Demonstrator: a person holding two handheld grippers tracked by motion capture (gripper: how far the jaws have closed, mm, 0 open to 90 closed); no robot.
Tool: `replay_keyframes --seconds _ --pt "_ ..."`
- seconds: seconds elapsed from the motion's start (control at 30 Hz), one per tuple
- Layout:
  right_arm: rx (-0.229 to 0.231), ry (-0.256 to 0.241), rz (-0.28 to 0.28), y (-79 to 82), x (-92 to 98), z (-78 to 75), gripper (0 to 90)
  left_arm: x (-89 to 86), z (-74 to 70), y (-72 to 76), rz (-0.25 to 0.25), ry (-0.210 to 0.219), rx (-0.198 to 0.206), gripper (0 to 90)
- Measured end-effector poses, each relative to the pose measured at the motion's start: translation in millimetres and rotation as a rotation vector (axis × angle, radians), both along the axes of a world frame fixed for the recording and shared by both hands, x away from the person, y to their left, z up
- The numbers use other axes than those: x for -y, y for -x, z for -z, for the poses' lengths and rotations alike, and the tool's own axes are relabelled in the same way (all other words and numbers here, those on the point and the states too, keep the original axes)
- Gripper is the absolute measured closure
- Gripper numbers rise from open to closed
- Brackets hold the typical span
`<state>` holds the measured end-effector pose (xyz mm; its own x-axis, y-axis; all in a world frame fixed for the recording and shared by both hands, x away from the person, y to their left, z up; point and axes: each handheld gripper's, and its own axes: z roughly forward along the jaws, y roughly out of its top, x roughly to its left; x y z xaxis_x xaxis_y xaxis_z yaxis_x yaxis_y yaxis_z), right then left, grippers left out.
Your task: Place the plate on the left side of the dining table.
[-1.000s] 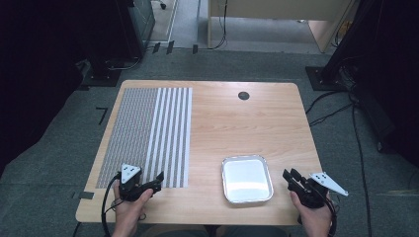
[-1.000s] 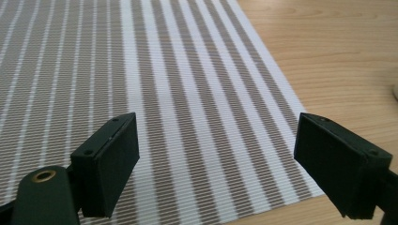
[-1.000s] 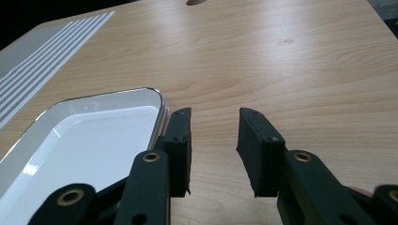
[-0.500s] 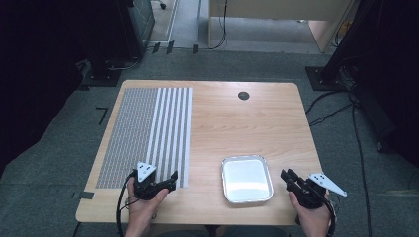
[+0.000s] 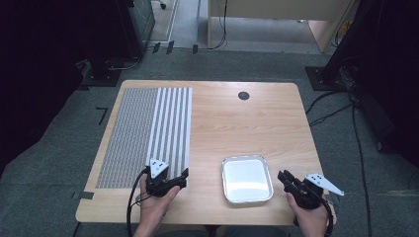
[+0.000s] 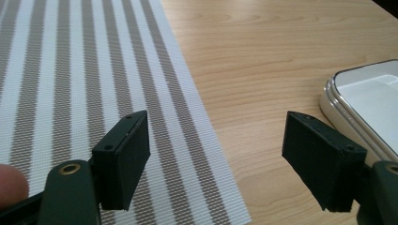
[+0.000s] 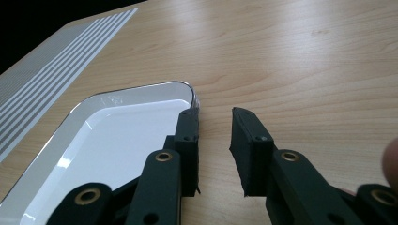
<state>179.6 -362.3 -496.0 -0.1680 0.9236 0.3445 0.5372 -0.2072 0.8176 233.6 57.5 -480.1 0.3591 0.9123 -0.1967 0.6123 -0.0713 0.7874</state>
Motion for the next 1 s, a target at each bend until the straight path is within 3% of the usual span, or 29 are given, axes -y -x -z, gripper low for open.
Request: replay_keyframes --seconds 0.43,0.77,1.0 --pt "-0.02 -0.022 -0.036 -0.3 -4.0 0.9 77.6 32.5 3.7 -1.0 0.081 0.049 -0.022 34.8" --pt "-0.06 -0.05 -0.065 -1.4 -6.1 2.9 82.3 61.3 7.2 -2.4 0.171 0.076 -0.039 56.0" --pt "-0.093 -0.075 -0.093 -2.5 -7.3 4.9 82.8 76.4 10.2 -5.5 0.215 0.098 -0.066 62.1"
